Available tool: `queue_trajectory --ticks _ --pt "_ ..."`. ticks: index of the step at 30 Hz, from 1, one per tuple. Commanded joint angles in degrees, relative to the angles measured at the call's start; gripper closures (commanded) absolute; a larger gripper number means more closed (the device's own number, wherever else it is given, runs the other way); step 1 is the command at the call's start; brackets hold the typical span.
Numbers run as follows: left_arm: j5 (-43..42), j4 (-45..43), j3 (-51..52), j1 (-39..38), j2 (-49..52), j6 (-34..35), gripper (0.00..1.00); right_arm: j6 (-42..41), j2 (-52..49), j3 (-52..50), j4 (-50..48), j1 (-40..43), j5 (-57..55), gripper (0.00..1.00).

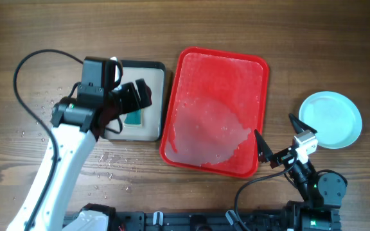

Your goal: Clean dirty plates on tray and stack at the side

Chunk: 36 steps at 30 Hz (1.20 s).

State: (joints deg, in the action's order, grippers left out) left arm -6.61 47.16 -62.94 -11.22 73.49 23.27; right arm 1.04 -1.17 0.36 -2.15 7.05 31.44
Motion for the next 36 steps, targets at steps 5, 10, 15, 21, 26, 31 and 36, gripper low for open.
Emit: queue_trajectory --ticks 5,10,15,21,26,31,36 --pt "5.11 -15.85 13.84 0.24 -29.03 -3.61 0.0 0.46 0.24 -0.07 0.09 -0.28 -0.46 0.0" --pt "-2.45 -31.47 32.89 5.03 -47.01 -7.93 0.0 0.46 0.24 -0.07 0.09 -0.28 -0.46 0.0" --pt "-2.69 -40.28 48.68 8.13 -63.06 -8.07 0.0 0.46 0.24 -0.07 0.09 -0.28 -0.46 0.0" --pt "-1.77 -42.29 56.57 9.7 -71.89 -8.02 0.0 0.44 0.24 -0.07 0.09 -0.28 -0.46 0.0" --pt "-1.31 -44.85 62.01 9.68 -73.31 -7.82 0.0 0.46 0.24 -0.07 0.09 -0.28 -0.46 0.0" --pt "-0.39 -43.36 62.62 9.31 -73.31 -8.07 0.0 0.44 0.24 -0.07 0.09 -0.28 -0.46 0.0" --pt "-0.39 -43.36 62.62 9.31 -73.22 -8.07 0.0 0.46 0.24 -0.07 0.09 -0.28 -0.46 0.0"
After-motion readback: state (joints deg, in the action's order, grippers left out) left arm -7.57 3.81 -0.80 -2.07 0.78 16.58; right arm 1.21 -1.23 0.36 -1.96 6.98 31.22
